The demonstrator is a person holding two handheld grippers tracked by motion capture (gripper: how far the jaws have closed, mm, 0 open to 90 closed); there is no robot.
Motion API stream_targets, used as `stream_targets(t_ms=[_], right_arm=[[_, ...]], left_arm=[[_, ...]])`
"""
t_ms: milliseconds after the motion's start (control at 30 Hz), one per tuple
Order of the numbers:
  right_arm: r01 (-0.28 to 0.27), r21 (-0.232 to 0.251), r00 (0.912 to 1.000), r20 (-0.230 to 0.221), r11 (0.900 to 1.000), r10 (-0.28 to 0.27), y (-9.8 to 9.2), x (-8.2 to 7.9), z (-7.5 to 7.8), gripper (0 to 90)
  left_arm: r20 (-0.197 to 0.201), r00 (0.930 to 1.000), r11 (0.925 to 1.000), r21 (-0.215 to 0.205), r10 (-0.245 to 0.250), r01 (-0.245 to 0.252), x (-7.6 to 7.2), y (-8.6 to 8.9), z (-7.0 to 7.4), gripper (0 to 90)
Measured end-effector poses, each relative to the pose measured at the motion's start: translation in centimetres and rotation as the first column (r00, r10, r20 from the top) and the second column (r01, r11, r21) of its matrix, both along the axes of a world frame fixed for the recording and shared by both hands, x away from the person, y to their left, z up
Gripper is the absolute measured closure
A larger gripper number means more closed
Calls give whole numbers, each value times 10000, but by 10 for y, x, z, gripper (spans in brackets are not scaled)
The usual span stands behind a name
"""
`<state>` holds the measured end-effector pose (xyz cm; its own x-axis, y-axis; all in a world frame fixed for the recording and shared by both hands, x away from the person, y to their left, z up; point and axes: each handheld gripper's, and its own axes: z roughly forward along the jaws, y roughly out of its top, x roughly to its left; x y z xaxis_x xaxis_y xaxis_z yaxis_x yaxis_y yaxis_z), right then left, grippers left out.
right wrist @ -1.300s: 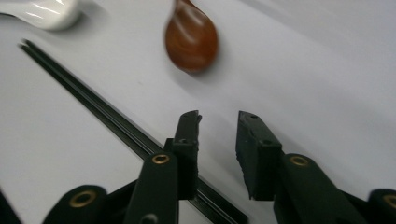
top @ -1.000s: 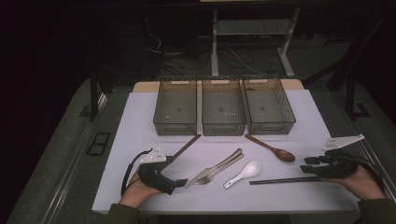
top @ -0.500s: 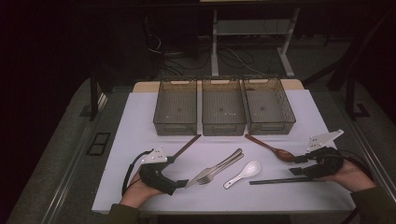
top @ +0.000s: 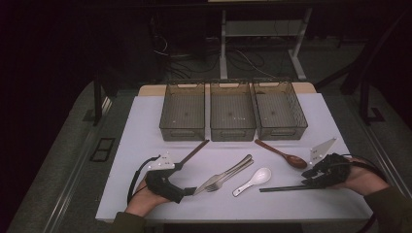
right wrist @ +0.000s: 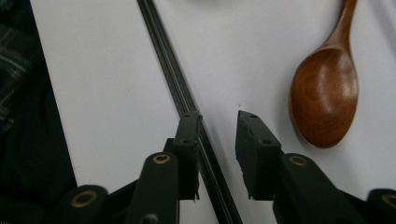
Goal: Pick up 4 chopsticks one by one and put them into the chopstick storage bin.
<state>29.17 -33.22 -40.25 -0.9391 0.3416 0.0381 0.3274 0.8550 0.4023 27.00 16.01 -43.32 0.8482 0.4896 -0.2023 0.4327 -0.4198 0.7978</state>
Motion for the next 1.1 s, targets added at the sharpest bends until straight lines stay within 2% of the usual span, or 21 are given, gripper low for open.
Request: stream_targets(t_ms=[167, 467, 600, 1100], right_arm=[[-628, -763, 9980, -76, 9951, 624, 5, 2, -2, 742], [-1166, -1677, 9932, -255, 9789, 1140, 9, 4, -7, 784], [-1341, -1940, 9910, -256, 9718, 1316, 11, 5, -9, 788], [-1520, -2201, 9884, -306, 9636, 1489, 13, 7, -13, 798]], left_arm=[[-12, 10000, 10000, 3, -21, 21, 0, 0, 0, 0], [-22, 10000, 10000, -10, -27, 27, 0, 0, -1, 0], [-27, 10000, 10000, -2, -36, 36, 0, -1, -1, 0], [-31, 10000, 10000, -1, -54, 54, 0, 0, 0, 0]])
